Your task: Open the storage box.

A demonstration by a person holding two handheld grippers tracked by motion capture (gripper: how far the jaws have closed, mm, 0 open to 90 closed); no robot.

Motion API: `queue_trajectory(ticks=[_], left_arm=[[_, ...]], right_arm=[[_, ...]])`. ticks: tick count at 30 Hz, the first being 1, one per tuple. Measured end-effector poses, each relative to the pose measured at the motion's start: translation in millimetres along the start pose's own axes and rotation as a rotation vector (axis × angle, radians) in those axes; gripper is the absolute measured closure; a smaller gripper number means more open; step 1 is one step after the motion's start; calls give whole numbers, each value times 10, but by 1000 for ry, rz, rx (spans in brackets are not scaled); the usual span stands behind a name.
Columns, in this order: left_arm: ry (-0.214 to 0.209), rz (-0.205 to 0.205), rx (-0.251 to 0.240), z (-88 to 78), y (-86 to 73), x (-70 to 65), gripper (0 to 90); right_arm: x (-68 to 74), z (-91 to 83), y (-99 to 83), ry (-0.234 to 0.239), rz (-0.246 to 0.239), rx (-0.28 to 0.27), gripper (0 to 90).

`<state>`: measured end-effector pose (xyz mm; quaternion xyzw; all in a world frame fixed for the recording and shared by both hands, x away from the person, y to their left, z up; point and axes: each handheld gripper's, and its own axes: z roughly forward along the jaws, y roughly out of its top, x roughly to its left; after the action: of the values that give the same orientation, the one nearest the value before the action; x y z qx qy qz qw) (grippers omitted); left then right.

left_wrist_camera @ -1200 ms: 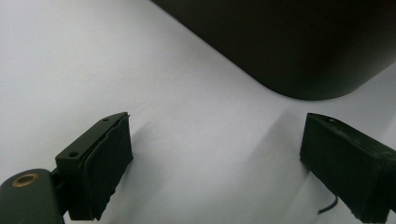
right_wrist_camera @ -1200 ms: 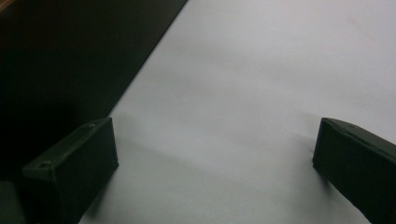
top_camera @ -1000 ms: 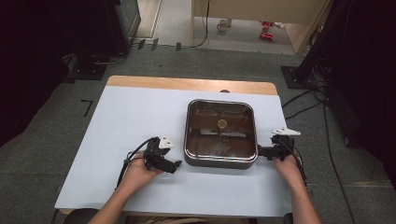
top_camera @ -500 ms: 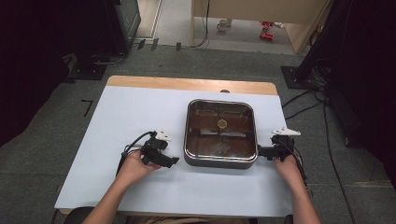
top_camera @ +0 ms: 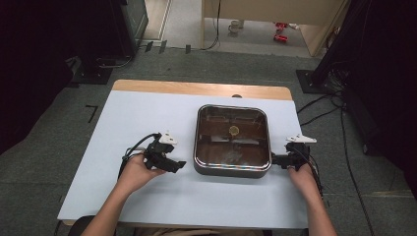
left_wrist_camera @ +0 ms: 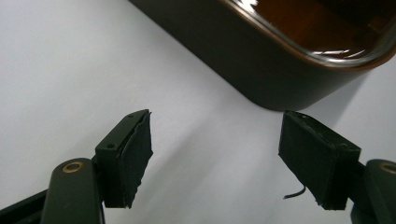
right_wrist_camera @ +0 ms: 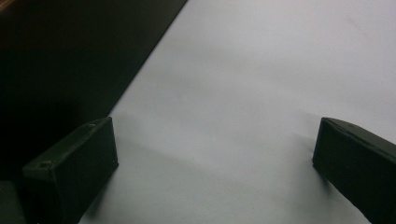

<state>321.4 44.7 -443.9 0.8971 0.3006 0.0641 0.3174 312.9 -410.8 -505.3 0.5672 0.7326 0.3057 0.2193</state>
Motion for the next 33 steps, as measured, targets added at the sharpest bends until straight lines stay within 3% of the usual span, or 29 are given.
queue_trajectory(ticks=[12,16,33], left_arm=[[-45,-11,-63,-162,215,4,258],[-56,14,-72,-184,322,-29,258],[-102,83,-82,-11,711,-137,285]], right_arm=[[-1,0,0,0,0,0,0],[0,0,0,0,0,0,0],[0,-1,-1,0,0,-1,0]])
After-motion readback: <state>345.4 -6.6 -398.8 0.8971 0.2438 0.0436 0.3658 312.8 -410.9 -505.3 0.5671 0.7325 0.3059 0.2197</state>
